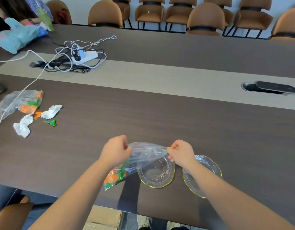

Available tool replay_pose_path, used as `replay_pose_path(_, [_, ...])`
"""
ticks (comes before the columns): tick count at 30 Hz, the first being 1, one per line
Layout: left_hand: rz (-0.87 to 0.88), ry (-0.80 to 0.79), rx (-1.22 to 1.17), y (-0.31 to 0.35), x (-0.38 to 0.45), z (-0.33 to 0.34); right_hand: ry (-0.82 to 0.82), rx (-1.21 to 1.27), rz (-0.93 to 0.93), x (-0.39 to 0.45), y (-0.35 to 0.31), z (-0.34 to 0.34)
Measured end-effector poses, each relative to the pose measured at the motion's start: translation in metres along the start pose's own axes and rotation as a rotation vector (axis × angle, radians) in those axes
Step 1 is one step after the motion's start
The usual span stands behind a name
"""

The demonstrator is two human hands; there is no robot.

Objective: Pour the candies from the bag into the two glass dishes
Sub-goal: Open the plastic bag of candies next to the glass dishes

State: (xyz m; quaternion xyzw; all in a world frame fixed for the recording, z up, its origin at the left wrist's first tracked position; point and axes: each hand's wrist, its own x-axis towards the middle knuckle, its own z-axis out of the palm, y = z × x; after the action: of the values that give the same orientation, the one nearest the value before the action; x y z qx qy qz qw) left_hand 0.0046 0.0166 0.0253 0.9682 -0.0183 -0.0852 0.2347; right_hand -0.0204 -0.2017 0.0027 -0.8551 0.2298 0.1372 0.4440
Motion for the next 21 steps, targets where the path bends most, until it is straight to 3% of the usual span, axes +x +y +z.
replay_pose_path(5, [-0.071, 0.223, -0.063, 0.014, 0.014, -0.03, 0.037, -0.083, -0.11, 0.003, -0.015, 0.005])
replay_pose_path(11, [-0.228, 0.193, 0.066, 0.003, 0.026, -0.055, 0.098, -0.069, -0.138, 0.01, -0.024, -0.001])
replay_pose_path(17, [-0.303, 0.224, -0.339, 0.015, 0.032, -0.063, -0.157, 0.382, 0.0, 0.005, -0.031, -0.006])
replay_pose_path(21, [-0.348, 0.229, -0.647, 0.039, 0.029, -0.079, -0.213, 0.602, 0.093, 0.007, -0.018, -0.004])
